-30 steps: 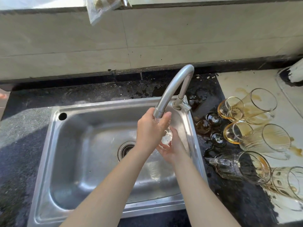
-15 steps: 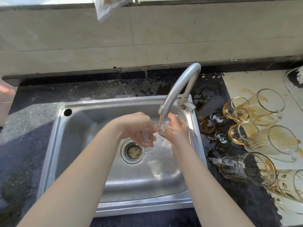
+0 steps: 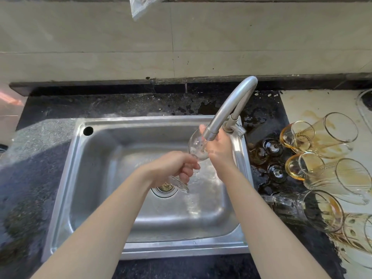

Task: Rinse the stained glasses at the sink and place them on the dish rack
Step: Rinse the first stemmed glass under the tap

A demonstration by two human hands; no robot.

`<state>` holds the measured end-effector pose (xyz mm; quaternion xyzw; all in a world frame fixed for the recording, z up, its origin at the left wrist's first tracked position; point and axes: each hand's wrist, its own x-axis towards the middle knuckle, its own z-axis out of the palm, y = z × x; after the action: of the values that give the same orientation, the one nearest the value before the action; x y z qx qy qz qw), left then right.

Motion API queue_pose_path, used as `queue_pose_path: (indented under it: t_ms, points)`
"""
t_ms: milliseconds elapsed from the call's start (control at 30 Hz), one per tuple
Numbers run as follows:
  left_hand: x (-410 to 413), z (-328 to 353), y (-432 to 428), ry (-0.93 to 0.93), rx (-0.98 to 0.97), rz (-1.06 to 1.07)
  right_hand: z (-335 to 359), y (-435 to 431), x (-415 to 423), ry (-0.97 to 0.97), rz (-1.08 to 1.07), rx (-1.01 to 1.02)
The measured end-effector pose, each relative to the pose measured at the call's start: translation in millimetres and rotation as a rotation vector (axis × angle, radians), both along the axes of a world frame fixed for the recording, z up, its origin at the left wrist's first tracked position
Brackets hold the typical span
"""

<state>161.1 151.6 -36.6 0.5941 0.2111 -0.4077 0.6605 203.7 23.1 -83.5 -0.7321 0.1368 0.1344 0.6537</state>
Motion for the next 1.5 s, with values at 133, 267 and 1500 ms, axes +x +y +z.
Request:
queue_pose_path:
  t_ms: [133,267,1500]
  points:
    - [-6.0,-2.5,8.3,0.138,-0.188,0.091,-1.7,4.4,-7.7,0.041,-0.082,0.098]
    - [-15.2,-10.0,12.9,0.115,-0.189,0.135,2.3,11.7,-17.3,-0.122,-0.050,-0.073]
    - [-44.5,-62.6,0.5,-0.429,0.369,-0.227,16.9,-5.7,-26.0,0.255,0.058,0.374]
